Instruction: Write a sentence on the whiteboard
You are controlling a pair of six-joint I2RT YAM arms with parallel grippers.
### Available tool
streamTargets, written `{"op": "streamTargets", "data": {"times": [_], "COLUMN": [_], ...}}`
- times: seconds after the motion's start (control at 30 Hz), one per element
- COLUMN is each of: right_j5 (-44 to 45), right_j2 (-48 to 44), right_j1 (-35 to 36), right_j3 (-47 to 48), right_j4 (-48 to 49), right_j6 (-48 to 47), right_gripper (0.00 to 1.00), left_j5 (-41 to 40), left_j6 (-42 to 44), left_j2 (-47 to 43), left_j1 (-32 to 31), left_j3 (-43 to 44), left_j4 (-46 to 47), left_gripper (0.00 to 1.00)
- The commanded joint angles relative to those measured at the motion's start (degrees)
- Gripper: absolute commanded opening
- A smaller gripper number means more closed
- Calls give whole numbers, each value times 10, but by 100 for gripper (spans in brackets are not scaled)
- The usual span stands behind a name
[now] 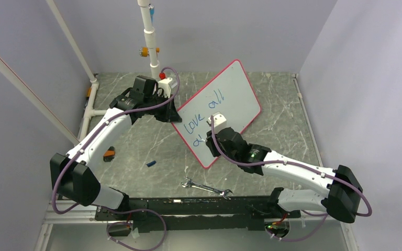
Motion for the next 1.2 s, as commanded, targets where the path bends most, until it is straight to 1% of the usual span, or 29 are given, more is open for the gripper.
{"op": "streamTargets", "data": {"times": [0.0,0.43,1.17], "right_j5": [-1,20,16], "right_j2": [3,34,49], "right_j1": [-2,-3,-19], "right_j3": [7,57,93], "right_j4": [-10,-9,0], "right_j6": [2,-21,-46], "right_gripper": [0,0,0], "left_j5": [-235,-235,-236], "left_j6": [87,88,89], "left_j2": [20,20,24], "left_j1": [10,10,10], "left_j3": [-12,-12,-11], "left_j4": [-69,-70,-71], "left_gripper": [0,0,0]}}
